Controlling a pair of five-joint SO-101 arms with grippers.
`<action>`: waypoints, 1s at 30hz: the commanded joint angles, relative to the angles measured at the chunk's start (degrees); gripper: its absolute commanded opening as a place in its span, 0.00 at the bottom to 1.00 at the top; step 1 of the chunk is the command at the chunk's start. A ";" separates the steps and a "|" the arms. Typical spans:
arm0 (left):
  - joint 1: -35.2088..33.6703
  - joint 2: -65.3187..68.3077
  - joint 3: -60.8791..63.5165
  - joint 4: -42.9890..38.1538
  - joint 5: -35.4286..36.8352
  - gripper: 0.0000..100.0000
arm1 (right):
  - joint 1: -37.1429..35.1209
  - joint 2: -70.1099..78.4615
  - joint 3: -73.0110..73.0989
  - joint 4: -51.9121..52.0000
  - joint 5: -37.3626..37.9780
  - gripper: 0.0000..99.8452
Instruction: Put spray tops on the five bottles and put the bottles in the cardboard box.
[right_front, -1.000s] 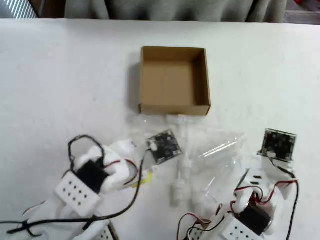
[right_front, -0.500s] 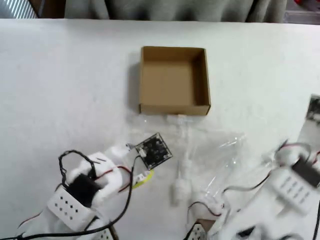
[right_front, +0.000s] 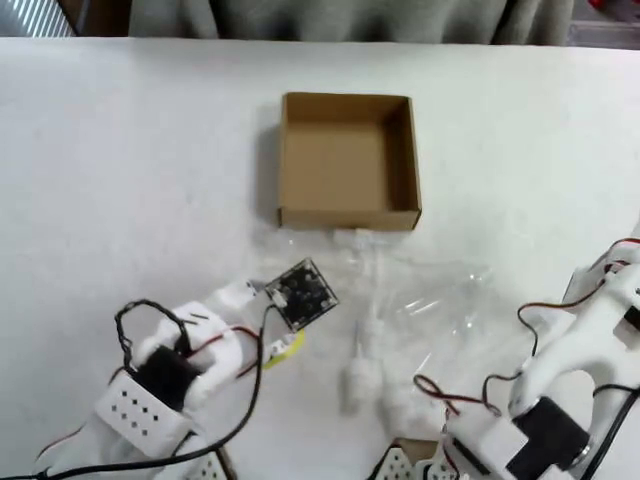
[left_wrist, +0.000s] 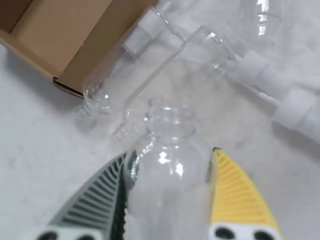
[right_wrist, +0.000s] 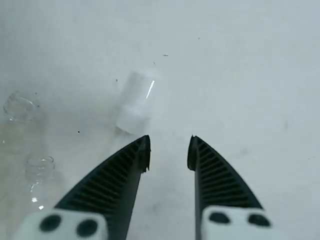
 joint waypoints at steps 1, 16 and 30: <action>-0.75 -1.27 -0.53 -2.20 0.88 0.08 | -0.31 0.84 -2.90 -1.71 -2.11 0.12; -0.31 -1.27 -0.35 -2.29 0.79 0.08 | -6.90 10.77 -2.90 -7.16 -6.33 0.19; -0.31 -1.27 -0.35 -2.29 0.79 0.08 | -7.25 11.56 -0.18 -7.34 -6.68 0.19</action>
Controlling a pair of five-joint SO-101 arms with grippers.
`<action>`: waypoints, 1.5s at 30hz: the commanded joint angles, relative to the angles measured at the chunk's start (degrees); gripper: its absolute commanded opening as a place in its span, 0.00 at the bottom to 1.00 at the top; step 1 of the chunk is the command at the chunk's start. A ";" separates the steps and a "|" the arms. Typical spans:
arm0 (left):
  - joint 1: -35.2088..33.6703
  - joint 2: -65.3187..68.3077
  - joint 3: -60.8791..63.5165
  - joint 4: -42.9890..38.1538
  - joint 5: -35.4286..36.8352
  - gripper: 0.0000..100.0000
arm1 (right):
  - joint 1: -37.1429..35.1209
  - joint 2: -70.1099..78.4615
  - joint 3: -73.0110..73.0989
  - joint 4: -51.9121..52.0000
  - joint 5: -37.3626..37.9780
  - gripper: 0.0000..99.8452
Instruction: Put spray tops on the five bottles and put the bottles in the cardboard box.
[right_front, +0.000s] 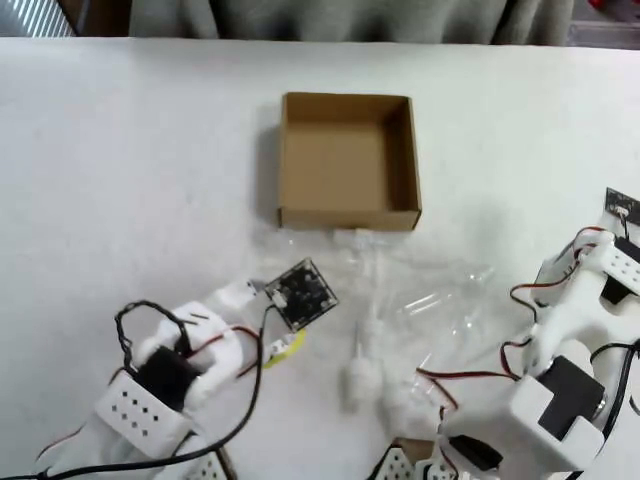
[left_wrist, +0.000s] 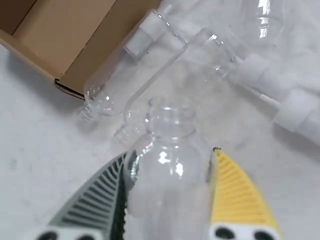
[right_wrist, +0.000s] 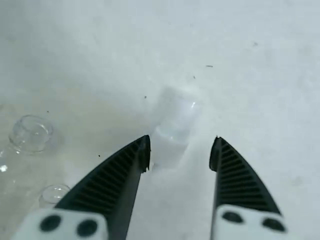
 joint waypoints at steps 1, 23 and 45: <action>-0.31 -1.27 -0.44 -1.93 0.79 0.08 | -0.84 -0.57 0.44 -1.19 -0.79 0.19; -0.22 -1.27 -0.35 -1.93 0.53 0.08 | -1.80 7.60 -2.02 -3.21 -10.02 0.19; -0.75 -1.54 -4.04 -8.62 8.26 0.08 | -1.71 -10.42 -25.32 19.56 -5.54 0.02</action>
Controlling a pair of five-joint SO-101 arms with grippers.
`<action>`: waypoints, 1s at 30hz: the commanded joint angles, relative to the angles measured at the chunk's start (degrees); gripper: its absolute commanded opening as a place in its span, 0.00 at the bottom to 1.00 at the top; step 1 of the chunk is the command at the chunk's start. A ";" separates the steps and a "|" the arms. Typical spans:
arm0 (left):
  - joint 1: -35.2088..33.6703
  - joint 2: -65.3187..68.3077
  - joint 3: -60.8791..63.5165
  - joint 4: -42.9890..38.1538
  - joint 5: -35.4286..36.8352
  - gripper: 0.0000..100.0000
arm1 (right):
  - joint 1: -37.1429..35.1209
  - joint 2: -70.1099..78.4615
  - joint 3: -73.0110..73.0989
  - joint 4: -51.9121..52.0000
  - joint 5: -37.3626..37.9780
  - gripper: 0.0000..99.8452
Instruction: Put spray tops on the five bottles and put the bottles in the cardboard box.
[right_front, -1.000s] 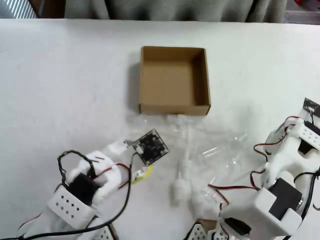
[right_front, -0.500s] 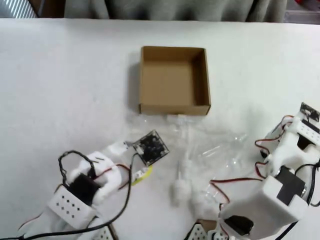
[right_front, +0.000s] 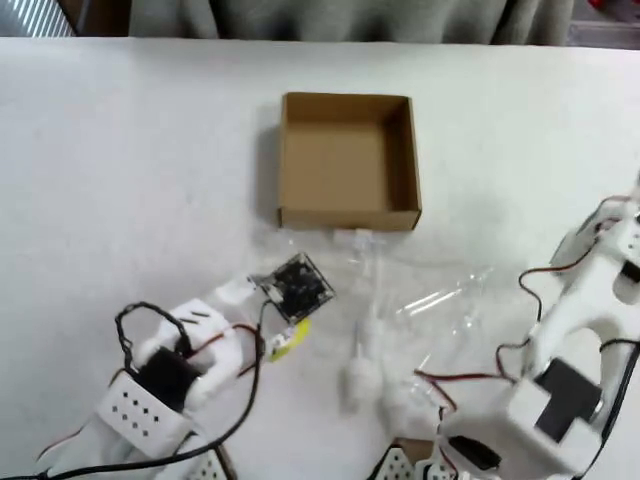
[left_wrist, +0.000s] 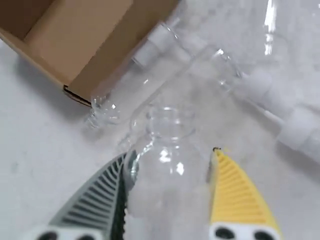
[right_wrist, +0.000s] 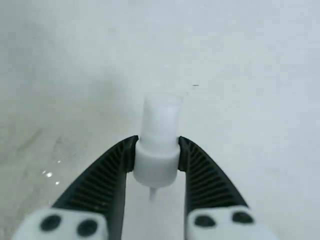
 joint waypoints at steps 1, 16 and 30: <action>-0.75 -1.01 -5.36 -4.40 5.19 0.08 | -0.75 -9.80 -9.93 7.43 1.14 0.02; -5.85 -10.95 -2.99 -5.63 6.77 0.10 | -26.07 -32.75 -15.74 12.53 -0.26 0.02; -7.60 -34.86 8.09 -4.48 6.95 0.10 | -52.79 -37.76 -19.96 -6.99 -11.60 0.02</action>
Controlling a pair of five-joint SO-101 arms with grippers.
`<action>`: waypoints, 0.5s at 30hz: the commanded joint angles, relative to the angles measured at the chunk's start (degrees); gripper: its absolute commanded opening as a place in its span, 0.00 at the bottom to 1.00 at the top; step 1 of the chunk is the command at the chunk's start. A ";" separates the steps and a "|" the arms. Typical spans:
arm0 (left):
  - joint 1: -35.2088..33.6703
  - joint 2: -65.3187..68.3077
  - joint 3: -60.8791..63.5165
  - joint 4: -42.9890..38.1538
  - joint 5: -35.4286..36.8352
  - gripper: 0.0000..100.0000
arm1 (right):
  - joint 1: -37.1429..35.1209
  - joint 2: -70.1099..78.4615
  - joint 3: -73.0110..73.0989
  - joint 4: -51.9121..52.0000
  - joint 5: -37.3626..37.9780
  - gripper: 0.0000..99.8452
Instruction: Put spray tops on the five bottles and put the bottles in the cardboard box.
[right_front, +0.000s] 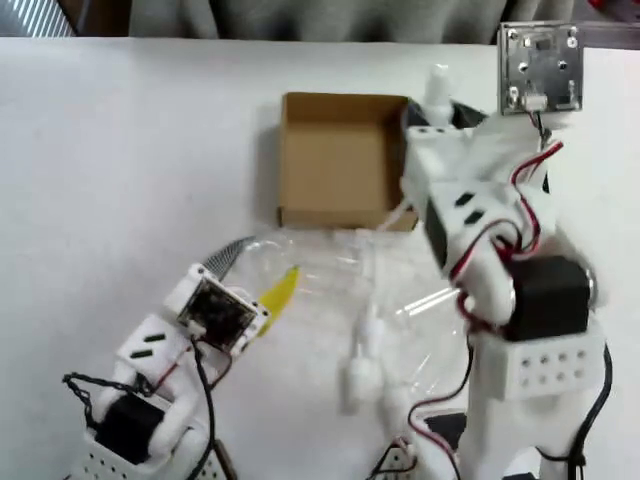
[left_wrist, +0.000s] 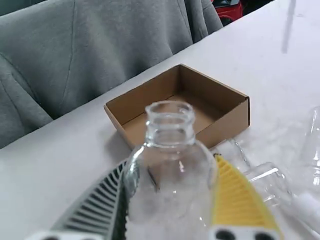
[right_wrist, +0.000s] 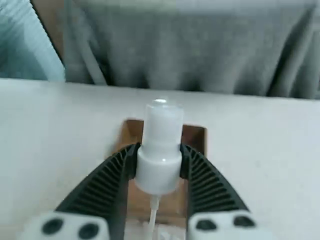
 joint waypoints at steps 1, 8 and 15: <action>-0.57 -1.54 -0.79 0.79 0.88 0.10 | -5.14 -3.21 -5.10 -4.44 -2.64 0.02; -4.00 -1.54 -2.11 0.88 13.01 0.10 | -14.81 -5.14 -8.44 -8.92 -2.73 0.02; -3.82 -1.54 -1.67 1.14 8.97 0.10 | -20.26 -4.62 -5.54 -10.77 -2.37 0.02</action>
